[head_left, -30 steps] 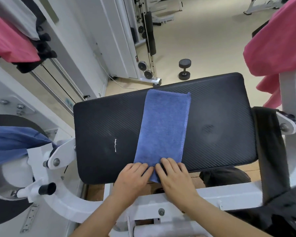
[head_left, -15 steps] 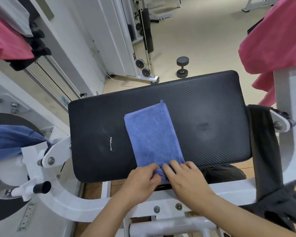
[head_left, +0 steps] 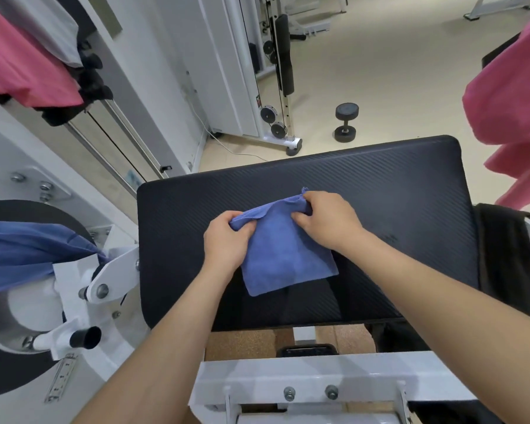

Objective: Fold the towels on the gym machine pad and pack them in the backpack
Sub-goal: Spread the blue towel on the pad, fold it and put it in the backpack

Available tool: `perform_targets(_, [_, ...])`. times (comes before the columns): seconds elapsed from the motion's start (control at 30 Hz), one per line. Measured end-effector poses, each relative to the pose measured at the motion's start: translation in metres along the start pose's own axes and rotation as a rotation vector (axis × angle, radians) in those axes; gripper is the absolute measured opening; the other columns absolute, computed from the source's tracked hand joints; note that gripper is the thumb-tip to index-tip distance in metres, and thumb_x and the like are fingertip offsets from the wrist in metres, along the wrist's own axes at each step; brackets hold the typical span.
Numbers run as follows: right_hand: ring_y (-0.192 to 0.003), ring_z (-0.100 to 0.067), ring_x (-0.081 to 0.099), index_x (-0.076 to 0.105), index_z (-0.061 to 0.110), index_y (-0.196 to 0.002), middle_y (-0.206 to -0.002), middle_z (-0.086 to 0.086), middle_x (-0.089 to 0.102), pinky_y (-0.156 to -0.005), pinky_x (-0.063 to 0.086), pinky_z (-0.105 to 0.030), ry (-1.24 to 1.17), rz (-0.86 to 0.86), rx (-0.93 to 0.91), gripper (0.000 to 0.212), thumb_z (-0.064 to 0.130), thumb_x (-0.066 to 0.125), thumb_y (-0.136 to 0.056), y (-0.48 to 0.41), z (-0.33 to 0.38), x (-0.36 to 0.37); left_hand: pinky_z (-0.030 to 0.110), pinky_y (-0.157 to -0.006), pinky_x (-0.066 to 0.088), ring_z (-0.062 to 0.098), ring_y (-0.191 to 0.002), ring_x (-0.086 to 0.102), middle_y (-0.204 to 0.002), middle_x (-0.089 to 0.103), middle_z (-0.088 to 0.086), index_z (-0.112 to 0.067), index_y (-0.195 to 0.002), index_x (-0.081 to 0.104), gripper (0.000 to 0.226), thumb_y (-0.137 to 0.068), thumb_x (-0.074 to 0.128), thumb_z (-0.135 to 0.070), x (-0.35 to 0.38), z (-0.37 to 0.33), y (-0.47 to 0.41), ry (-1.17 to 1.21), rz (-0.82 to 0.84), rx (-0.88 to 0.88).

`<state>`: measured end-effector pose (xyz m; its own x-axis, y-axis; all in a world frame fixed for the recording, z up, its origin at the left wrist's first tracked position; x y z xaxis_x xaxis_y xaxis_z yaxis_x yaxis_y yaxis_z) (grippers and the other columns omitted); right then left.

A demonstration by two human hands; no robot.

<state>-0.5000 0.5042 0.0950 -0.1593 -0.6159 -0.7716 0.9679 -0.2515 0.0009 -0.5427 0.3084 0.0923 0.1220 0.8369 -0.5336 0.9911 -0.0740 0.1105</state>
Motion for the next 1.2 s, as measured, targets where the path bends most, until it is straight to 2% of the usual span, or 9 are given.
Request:
perform_targets(0.13, [-0.089,-0.026,0.059,0.053,0.018,-0.109,-0.1,-0.001,0.062,-0.061,0.038,-0.032,0.16,-0.081,0.022,0.023,0.033,0.053,-0.091,-0.001,0.002,0.003,0.023,-0.064,0.047,0.01,-0.083,0.062,-0.089,0.064,-0.008,-0.021,-0.1,0.061,0.015,-0.087,0.065,-0.027,0.004,0.002,-0.005,-0.087,-0.058,0.022])
perform_targets(0.23, [-0.102,-0.026,0.048,0.043,0.019,-0.128,-0.118,-0.007,0.045,-0.066,0.042,-0.035,0.251,-0.108,-0.022,0.043,0.032,0.058,-0.09,-0.001,0.007,0.003,0.028,-0.084,0.046,0.012,-0.107,0.051,-0.116,0.053,-0.004,-0.025,-0.125,0.055,0.042,-0.086,0.067,-0.033,0.005,0.002,-0.011,-0.325,-0.077,0.12])
perform_targets(0.3, [-0.111,-0.027,0.043,0.04,0.019,-0.136,-0.127,-0.008,0.04,-0.071,0.045,-0.036,0.274,-0.074,-0.039,0.052,0.028,0.059,-0.089,-0.003,0.01,0.004,0.027,-0.086,0.041,0.014,-0.114,0.045,-0.121,0.046,-0.002,-0.025,-0.123,0.058,0.039,-0.086,0.068,-0.034,0.006,0.002,-0.012,-0.376,-0.071,0.155])
perform_targets(0.4, [-0.116,-0.027,0.041,0.047,0.017,-0.131,-0.127,-0.008,0.044,-0.074,0.043,-0.036,0.362,0.03,-0.061,0.044,0.021,0.057,-0.089,-0.007,0.017,0.006,0.024,-0.075,0.043,0.014,-0.098,0.053,-0.106,0.051,-0.006,-0.023,-0.1,0.058,0.02,-0.084,0.071,-0.025,0.007,-0.002,-0.008,-0.372,-0.01,0.192])
perform_targets(0.53, [-0.103,-0.026,0.043,0.057,0.014,-0.107,-0.105,-0.005,0.041,-0.068,0.037,-0.035,0.514,0.154,-0.104,0.022,0.013,0.057,-0.084,0.0,0.032,0.01,0.027,-0.067,0.052,0.011,-0.082,0.061,-0.093,0.06,-0.007,-0.023,-0.104,0.052,0.037,-0.077,0.076,-0.015,0.011,0.01,0.005,-0.232,0.199,0.104])
perform_targets(0.7, [-0.077,-0.019,0.054,0.055,0.02,-0.087,-0.088,0.002,0.055,-0.061,0.044,-0.034,0.297,0.437,-0.063,0.02,0.016,0.067,-0.071,0.025,0.035,0.004,0.035,-0.068,0.052,0.016,-0.076,0.063,-0.08,0.067,0.0,-0.018,-0.083,0.068,0.015,-0.074,0.08,-0.016,0.003,0.017,0.031,-0.18,0.466,0.071])
perform_targets(0.9, [-0.076,-0.02,0.045,0.044,0.019,-0.079,-0.083,0.004,0.049,-0.059,0.029,-0.031,0.316,-0.156,-0.421,0.029,0.006,0.068,-0.067,0.054,0.086,-0.035,0.028,-0.07,0.042,0.019,-0.088,0.05,-0.097,0.055,0.004,-0.009,-0.088,0.067,0.018,-0.071,0.069,-0.008,-0.063,-0.051,0.059,-0.427,-0.231,0.896])
perform_targets(1.07, [-0.075,-0.025,0.057,0.051,0.016,-0.076,-0.082,-0.001,0.058,-0.054,0.036,-0.031,0.527,-0.125,-0.512,0.036,0.002,0.071,-0.05,0.096,0.065,0.052,0.033,-0.063,0.044,0.023,-0.08,0.056,-0.09,0.058,0.003,-0.011,-0.077,0.059,0.024,-0.064,0.072,0.004,-0.033,0.036,0.07,-0.644,-0.049,0.953])
perform_targets(1.2, [-0.086,-0.026,0.065,0.057,0.011,-0.081,-0.094,-0.006,0.066,-0.057,0.046,-0.03,0.56,-0.131,-0.441,0.019,0.005,0.052,-0.064,0.118,0.049,0.092,0.034,-0.061,0.047,0.026,-0.08,0.06,-0.09,0.063,0.005,-0.011,-0.077,0.059,0.029,-0.057,0.073,0.004,-0.015,0.085,0.083,-0.658,0.054,0.891])
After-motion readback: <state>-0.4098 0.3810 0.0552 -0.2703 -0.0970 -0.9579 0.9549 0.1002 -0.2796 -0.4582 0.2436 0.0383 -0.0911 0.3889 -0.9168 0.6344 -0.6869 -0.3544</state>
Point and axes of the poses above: each hand's wrist, its own y-axis away from the middle knuckle, its own x-axis out of the palm, z = x × y, the point moved 7 cm from there along -y, towards the middle knuckle
